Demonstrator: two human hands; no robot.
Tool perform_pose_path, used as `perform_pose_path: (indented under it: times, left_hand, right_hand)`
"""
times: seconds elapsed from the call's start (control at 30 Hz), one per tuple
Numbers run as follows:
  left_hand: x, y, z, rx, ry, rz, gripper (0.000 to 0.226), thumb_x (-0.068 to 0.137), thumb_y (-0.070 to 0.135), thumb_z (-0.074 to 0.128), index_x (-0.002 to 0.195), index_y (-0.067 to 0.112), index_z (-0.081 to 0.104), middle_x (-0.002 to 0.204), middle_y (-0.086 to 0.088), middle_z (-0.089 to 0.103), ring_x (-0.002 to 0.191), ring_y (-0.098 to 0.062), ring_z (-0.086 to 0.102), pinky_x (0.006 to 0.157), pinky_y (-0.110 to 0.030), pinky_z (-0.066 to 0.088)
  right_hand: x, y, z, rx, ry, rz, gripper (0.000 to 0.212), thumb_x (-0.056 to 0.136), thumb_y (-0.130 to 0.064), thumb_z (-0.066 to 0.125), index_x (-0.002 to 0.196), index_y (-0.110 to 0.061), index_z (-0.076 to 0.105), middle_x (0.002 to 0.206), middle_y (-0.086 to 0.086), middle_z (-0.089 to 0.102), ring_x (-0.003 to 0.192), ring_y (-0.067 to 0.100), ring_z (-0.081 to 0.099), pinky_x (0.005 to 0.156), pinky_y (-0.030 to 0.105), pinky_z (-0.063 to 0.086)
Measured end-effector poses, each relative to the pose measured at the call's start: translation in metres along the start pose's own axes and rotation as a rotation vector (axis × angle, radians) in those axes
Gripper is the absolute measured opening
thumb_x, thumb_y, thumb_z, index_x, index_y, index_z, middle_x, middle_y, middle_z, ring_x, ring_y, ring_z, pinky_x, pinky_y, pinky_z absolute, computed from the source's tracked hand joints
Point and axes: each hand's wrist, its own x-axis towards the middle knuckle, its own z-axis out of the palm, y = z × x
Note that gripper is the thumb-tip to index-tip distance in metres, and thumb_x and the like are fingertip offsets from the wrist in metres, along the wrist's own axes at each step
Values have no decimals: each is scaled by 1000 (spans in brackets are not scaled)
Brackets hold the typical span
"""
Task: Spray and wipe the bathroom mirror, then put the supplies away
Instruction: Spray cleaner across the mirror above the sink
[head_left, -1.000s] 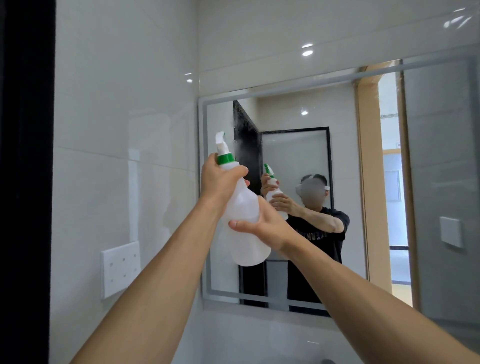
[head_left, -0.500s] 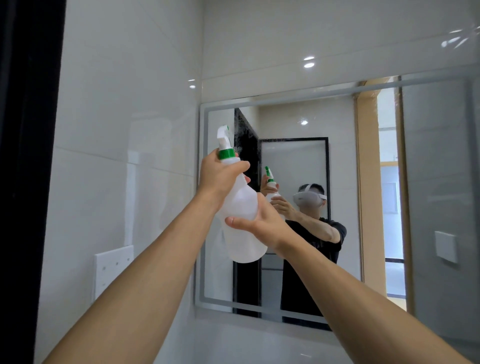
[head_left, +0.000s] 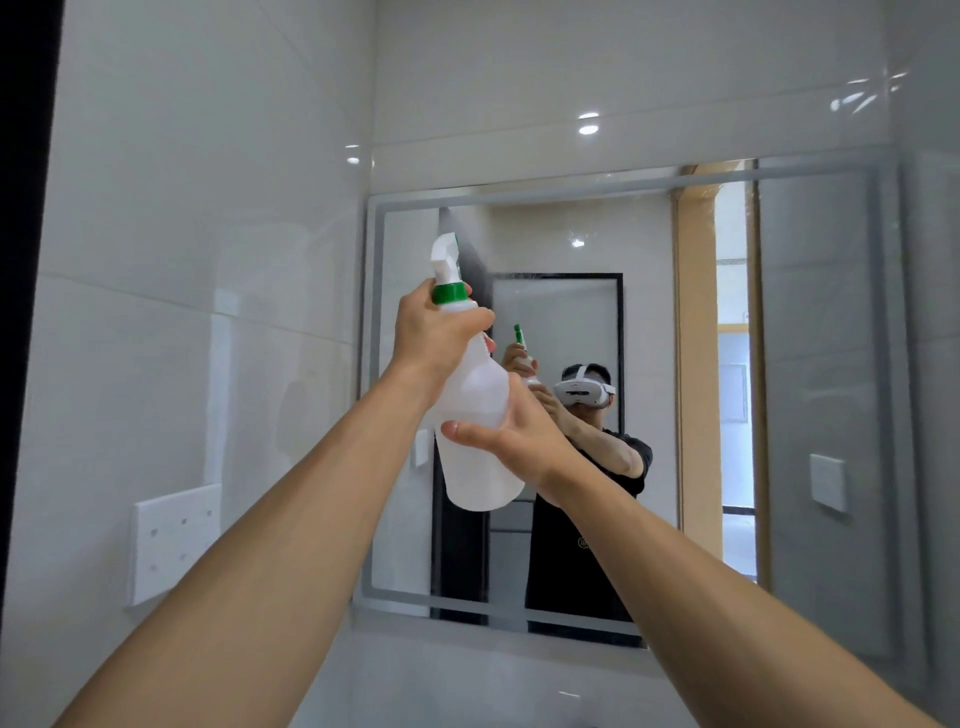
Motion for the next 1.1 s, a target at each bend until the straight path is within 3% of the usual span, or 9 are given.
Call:
perform_pose_path:
  times: [0.1,0.2,0.23,0.33,0.43,0.9,1.1]
  left_hand:
    - [0,0,5,-8,-10,9,25,73,-3,71,93,6,60,77,-11,59,55,-26,65,52,-31,56]
    - [0,1,11,-65,-19,3,26,74,-6,69,96,4,61,84,-8,62,56,-30,64,56,-35,57]
    - [1,2,13,-76,-24,-1,27,74,-6,69,97,6,62,87,-6,63,57,-30,64,58,-38,57]
    - [3,5,19,-82,-56,1,30,73,-5,70,100,6,63,89,-2,64,60,-31,67,63,-44,59]
    - [2,10,25,-78,-75,5,35,73,-5,70,107,-3,61,89,-5,62,58,-29,67,61,-42,59]
    - [-13,14,64,-124,-138,17,26,73,-12,65,89,6,55,72,-11,52,44,-22,58,49,-30,51]
    - [-16,6,77,-128,-154,3,26,73,-10,67,90,6,56,72,-10,54,46,-24,61,55,-36,54]
  right_hand:
    - [-4,-2,-6,-21,17,2,78,63,-47,86,128,-29,46,125,2,61,113,17,63,96,44,55]
    - [-8,-7,-15,-48,2,-40,47,77,-25,85,110,-35,54,111,-2,65,98,1,66,87,30,58]
    - [-8,-8,-18,-55,6,-54,46,78,-23,85,111,-34,55,110,-2,66,98,1,66,88,30,58]
    - [-7,-9,-23,-75,47,-36,77,67,-42,86,132,-27,47,124,2,61,114,15,63,96,46,55]
    - [-8,-11,-29,-84,75,-13,88,61,-50,86,135,-27,43,126,0,61,115,18,62,97,48,54]
    - [-32,-8,-62,-102,117,3,79,65,-45,85,131,-22,49,120,4,64,110,21,67,92,52,58]
    - [-44,-3,-71,-99,138,39,83,63,-47,87,131,-23,47,120,2,64,110,21,66,92,52,58]
